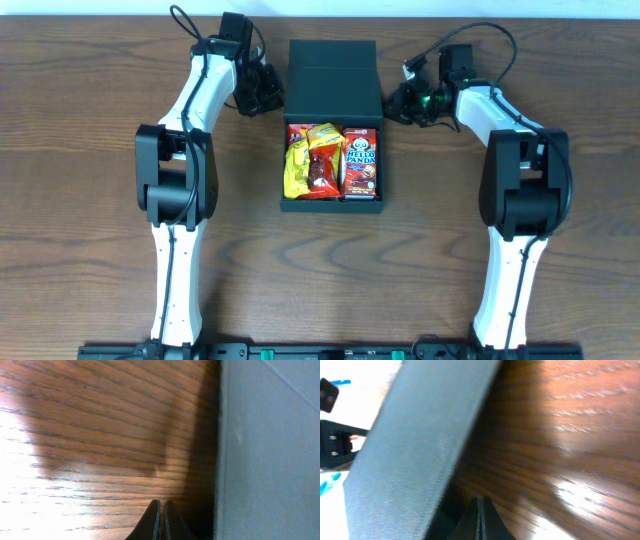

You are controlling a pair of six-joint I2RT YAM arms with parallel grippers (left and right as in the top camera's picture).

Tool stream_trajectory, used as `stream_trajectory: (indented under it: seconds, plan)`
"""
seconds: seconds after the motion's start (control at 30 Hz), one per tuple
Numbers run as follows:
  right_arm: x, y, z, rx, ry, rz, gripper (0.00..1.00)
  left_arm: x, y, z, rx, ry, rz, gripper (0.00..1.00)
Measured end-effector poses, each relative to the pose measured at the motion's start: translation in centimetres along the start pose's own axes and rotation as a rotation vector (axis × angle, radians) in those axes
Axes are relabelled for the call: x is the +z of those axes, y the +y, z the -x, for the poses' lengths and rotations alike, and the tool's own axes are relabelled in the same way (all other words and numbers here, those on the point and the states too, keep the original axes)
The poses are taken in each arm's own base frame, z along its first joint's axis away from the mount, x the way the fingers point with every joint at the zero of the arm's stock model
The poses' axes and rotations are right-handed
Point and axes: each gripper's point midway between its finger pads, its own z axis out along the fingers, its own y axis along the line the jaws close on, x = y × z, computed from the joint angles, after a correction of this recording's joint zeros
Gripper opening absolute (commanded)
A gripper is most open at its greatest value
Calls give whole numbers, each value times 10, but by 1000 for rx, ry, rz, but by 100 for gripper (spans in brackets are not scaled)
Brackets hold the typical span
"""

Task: Pack container
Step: 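Bring both grippers to the upright lid's back edge on either side, then push the lid forward with both grippers to fold it over the box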

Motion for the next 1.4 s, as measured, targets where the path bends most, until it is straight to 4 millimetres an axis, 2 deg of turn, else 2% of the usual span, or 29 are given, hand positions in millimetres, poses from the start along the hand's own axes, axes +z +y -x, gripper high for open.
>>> stream_trajectory:
  seconds: [0.3,0.8,1.07,1.3,1.4]
  plan:
    - [-1,19,6,-46,-11,105,2,0,-4,0,6,-1,-17,6]
    - [-6,33,2,-78,16,210,2,-2,-15,14,35,-43,-77,6]
    - [-13,45,0,-134,27,301,2,-12,-38,27,125,-70,-231,6]
    - [-22,65,3,-220,16,427,2,-23,-49,26,204,-46,-350,6]
    - [-27,75,3,-264,16,492,1,-30,-60,23,251,-34,-429,6]
